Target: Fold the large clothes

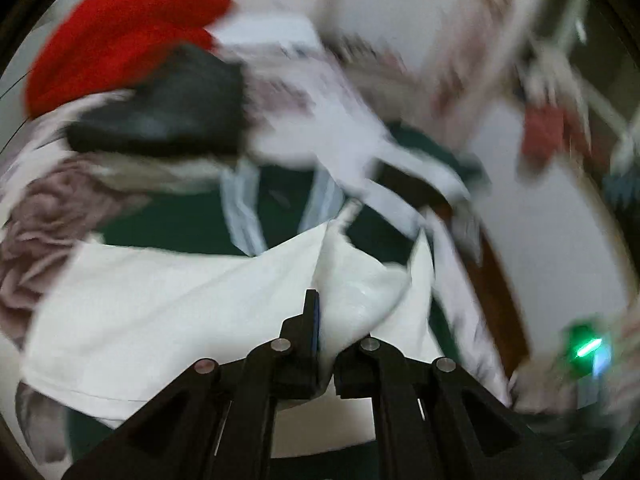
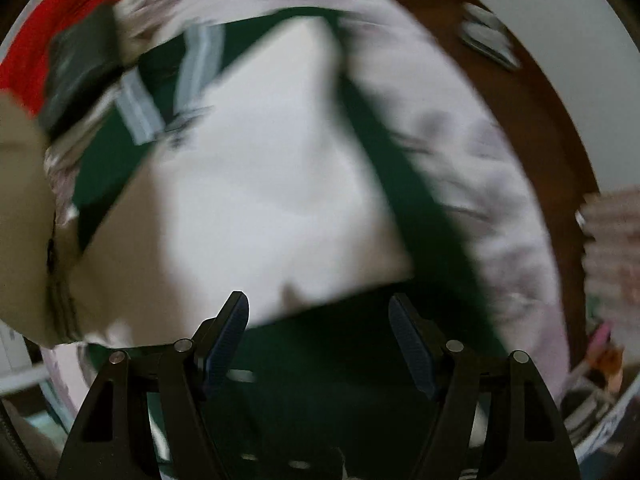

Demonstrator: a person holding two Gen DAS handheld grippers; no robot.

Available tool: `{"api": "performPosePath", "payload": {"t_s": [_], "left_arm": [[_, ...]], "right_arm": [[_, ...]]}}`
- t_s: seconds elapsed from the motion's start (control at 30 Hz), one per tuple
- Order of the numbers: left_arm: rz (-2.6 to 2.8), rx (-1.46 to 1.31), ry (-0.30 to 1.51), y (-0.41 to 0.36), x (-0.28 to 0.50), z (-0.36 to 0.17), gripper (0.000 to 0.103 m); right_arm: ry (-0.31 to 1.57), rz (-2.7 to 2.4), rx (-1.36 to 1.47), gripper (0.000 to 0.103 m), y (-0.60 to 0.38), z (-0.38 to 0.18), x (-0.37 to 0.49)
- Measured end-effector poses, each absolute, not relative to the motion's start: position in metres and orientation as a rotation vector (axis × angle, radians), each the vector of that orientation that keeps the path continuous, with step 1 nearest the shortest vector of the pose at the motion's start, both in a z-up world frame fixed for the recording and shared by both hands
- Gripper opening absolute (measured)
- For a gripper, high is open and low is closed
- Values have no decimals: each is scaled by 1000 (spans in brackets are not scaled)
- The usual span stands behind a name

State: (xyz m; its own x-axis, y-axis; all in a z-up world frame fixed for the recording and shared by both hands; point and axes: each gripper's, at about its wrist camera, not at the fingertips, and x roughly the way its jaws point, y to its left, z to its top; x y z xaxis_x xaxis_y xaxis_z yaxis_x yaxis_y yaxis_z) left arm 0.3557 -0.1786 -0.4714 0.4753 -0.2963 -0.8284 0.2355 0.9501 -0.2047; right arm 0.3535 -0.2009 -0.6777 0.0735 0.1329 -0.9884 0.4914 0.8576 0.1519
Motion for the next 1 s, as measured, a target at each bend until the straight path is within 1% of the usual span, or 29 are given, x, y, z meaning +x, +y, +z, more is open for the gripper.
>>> {"api": "performPosePath", "payload": {"t_s": [0.1,0.17,0.27,0.3,0.33,0.37,0.4,0.5,0.63,0.8,0.83,0.87,0.9,0.93,1.0], "left_arm": [[-329,43,1171,-225,354,-521,5],[-305,127,1188,-239,350,-530,7],[-307,157,1180,-241,337,-522,24],[-298,183,1189,-241,332,-517,49],[-294,192,1202,-238,329,-515,77],[-291,184,1214,-236,327,-515,86],[-300,137,1226,-225,325,-511,89],[-263,63,1254,-200,322,-502,89],[-82,96,1207,-153,318,-493,89],[208,203,1187,-80,330,-513,89],[234,200,1187,-69,332,-516,89],[256,200,1191,-59,335,-520,89],[275,202,1193,-50,337,-524,89],[289,209,1189,-45,338,-525,89],[301,202,1186,-37,341,-528,90]], "right_arm": [[1500,-322,591,74,-253,-692,325],[1482,-316,645,74,-280,-696,311],[1432,-272,729,75,-315,-695,294],[1415,-254,752,75,-321,-694,292],[1401,-232,779,75,-327,-692,291],[1383,-198,817,75,-334,-690,291],[1371,-174,850,75,-335,-689,293],[1328,-91,955,76,-335,-689,307],[1320,16,992,76,-316,-692,341],[1463,91,896,76,-270,-724,392],[1505,110,856,71,-258,-731,401],[1508,120,804,58,-248,-733,408],[1502,119,746,8,-241,-732,414],[1512,112,657,3,-232,-730,421],[1462,94,601,2,-230,-716,431]]}}
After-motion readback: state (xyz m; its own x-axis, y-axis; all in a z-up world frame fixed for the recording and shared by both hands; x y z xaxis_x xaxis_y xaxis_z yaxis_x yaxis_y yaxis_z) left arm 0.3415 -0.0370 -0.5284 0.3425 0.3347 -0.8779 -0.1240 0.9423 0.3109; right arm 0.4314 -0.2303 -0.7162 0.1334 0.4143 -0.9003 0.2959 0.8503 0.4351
